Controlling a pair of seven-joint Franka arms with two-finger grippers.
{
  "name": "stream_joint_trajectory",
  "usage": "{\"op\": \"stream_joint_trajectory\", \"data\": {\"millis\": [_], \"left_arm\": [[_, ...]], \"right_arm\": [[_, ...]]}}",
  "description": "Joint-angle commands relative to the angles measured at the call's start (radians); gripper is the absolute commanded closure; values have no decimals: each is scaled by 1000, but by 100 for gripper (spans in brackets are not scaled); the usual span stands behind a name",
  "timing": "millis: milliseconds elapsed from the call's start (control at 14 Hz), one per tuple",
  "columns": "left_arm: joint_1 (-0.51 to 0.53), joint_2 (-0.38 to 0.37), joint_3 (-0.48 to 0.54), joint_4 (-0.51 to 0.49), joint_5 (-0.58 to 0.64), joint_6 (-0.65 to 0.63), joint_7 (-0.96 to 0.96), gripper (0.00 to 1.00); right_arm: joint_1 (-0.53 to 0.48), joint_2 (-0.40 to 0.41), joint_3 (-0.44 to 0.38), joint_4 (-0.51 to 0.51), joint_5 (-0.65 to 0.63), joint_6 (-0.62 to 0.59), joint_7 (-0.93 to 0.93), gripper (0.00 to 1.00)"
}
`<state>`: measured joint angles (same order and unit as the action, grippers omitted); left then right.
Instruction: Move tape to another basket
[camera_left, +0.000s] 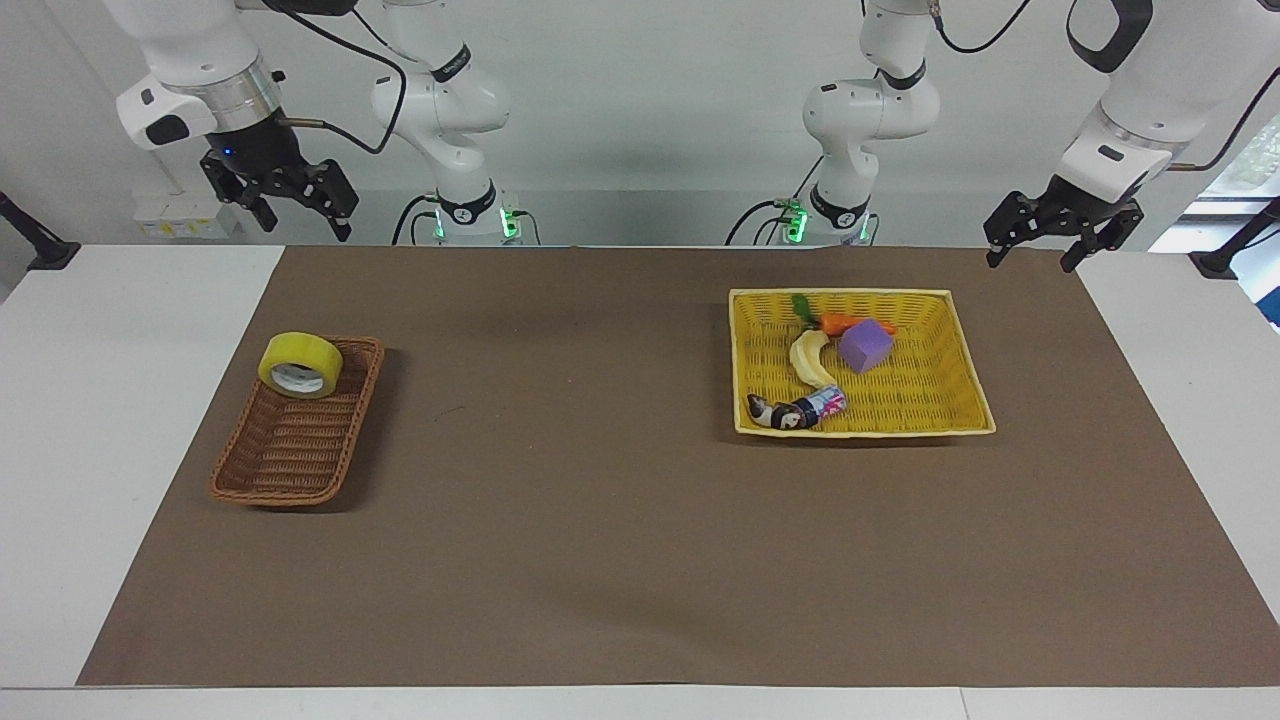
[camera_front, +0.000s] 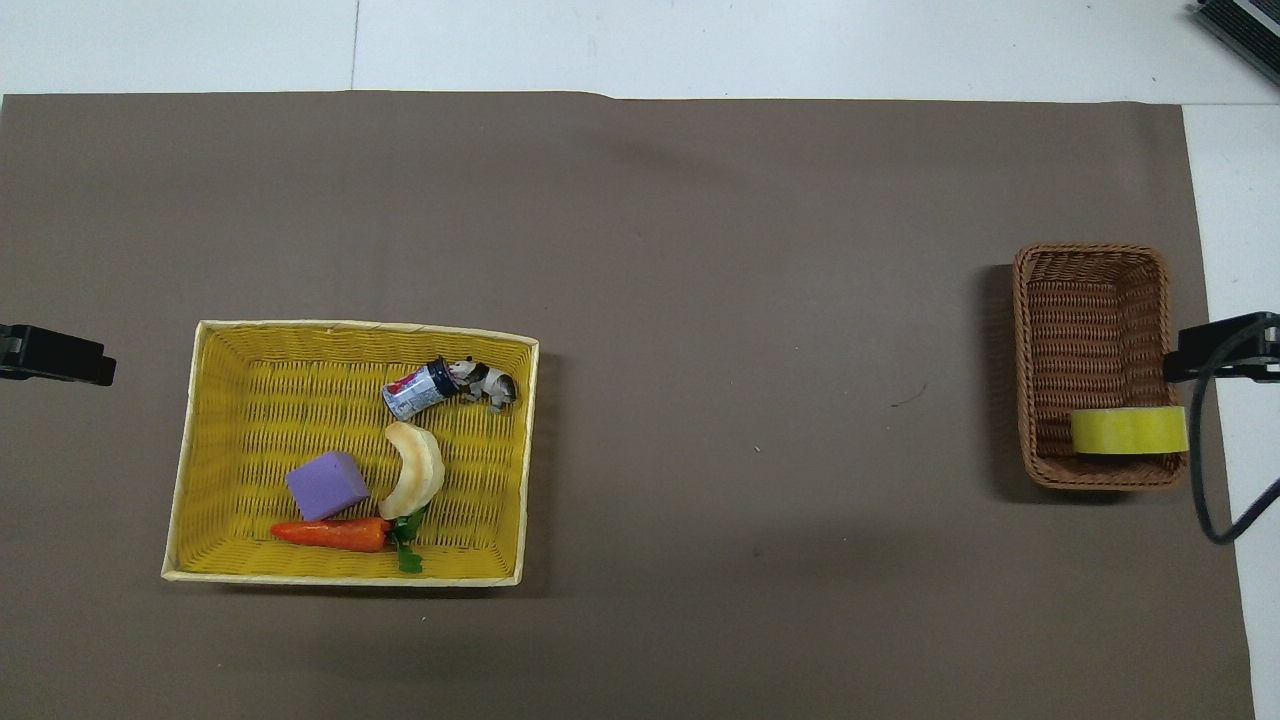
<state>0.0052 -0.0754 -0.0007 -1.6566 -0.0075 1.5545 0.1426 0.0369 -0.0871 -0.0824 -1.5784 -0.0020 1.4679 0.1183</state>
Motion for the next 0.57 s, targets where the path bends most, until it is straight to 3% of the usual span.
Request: {"op": "stream_joint_trajectory", "data": {"millis": [0,500], "left_arm": [[6,6,-4,17,17,-16,12,0],[6,6,-4,17,17,-16,12,0]], "right_arm": [[-15,-17,4,-35,19,11,-41,0],[-14,-14,9,-29,11,19,-52,0]]}}
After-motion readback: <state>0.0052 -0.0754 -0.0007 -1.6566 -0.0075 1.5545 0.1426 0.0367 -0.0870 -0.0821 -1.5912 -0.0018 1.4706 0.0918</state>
